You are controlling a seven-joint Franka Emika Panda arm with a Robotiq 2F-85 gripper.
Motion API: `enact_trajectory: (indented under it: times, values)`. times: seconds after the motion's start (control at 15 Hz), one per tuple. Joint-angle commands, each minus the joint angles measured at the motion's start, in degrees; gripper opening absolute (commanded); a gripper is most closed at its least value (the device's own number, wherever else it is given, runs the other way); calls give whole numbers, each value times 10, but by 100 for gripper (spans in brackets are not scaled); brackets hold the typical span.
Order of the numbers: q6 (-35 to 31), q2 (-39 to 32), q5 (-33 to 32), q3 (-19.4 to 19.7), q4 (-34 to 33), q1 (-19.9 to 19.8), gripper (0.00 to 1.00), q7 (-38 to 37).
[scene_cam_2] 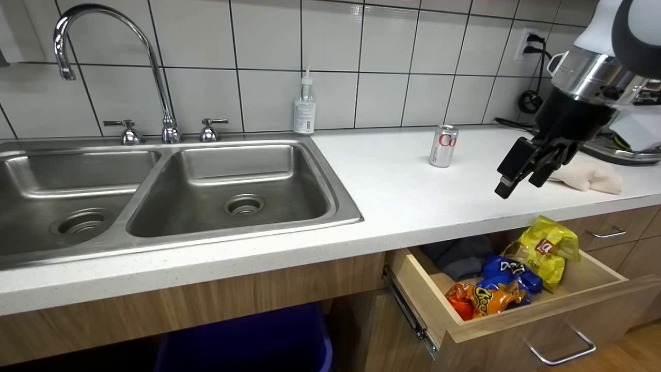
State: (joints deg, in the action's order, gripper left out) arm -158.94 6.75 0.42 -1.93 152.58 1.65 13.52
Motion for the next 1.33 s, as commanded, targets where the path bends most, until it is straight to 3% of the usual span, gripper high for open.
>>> enact_trajectory:
  times: [0.0,1.27]
  values:
    - [17,22,5,12,11,5,100,7]
    - [-3,11,0,11,15,3,100,-10]
